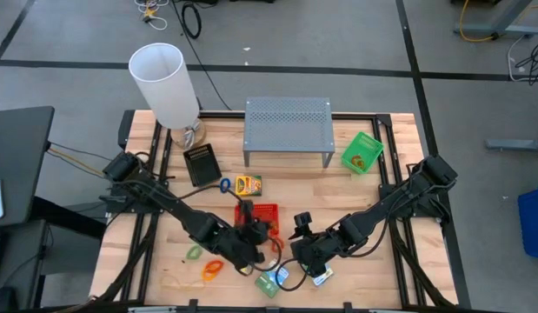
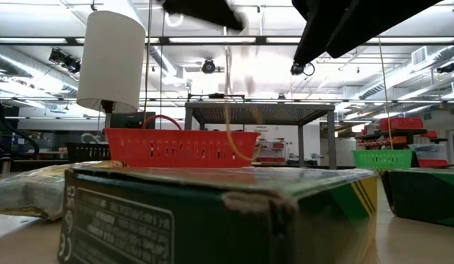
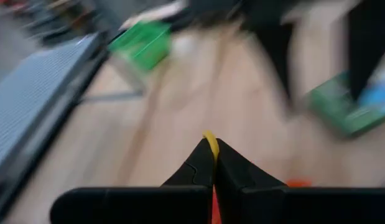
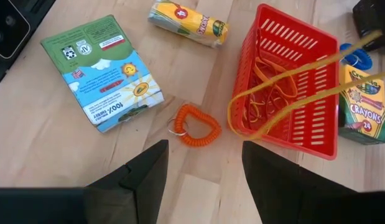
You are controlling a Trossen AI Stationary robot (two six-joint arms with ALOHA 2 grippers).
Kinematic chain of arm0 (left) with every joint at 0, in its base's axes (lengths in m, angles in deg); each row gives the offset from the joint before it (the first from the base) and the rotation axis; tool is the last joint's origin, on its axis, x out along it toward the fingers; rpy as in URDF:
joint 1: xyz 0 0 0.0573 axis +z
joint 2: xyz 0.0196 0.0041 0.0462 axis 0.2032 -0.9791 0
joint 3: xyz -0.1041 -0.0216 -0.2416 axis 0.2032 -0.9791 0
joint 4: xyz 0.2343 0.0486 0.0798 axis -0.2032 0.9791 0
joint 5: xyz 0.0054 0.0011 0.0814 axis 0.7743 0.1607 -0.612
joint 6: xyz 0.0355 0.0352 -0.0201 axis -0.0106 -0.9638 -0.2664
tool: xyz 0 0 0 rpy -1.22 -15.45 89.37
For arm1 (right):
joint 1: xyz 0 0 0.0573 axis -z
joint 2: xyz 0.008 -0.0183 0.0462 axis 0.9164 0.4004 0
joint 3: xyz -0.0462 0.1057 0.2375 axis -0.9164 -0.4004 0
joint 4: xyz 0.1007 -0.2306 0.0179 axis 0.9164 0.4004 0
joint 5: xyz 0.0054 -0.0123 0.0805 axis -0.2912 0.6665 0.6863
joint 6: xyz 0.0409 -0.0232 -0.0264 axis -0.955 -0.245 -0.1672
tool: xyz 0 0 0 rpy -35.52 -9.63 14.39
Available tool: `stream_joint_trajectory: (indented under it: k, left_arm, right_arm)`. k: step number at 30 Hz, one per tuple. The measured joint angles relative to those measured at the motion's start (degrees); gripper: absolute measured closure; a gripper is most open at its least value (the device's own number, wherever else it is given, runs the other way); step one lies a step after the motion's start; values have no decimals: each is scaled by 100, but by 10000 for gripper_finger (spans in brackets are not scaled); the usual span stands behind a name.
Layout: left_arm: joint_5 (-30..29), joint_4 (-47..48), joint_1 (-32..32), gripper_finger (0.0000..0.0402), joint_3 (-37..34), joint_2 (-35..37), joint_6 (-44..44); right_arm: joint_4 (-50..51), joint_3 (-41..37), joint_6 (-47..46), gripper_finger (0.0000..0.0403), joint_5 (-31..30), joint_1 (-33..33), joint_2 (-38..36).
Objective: Pick & Place Office Desk Supplies
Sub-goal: Put the yellow rubber band into the red bin
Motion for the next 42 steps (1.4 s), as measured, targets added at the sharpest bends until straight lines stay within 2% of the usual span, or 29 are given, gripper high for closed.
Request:
stream_joint_trajectory:
  k: [4,7,13,18,24,28,32,42]
  left_arm:
    - [420,-799,-44,401,1,83,-634]
    - [543,-957,-80,401,73,215,-841]
    - [63,-504,-75,401,129,402,-1004]
    - [-95,-174,-29,401,129,442,-935]
    - [-139,841,49,401,127,444,-137]
    - [212,1504,47,401,103,444,615]
    - [656,1629,36,401,-70,444,1024]
    - [699,1634,148,376,-621,442,1371]
  right_arm:
    - [-1,0,0,190,-2,0,0]
    - [0,0,0,190,-5,0,0]
    - [8,-2,-6,190,-4,0,2]
    - [9,-2,-4,190,-2,0,2]
    - [11,-2,-4,190,-2,0,2]
    - [10,-2,-4,190,-2,0,2]
    - [9,-2,-1,190,0,0,2]
    - [9,-2,0,190,0,0,2]
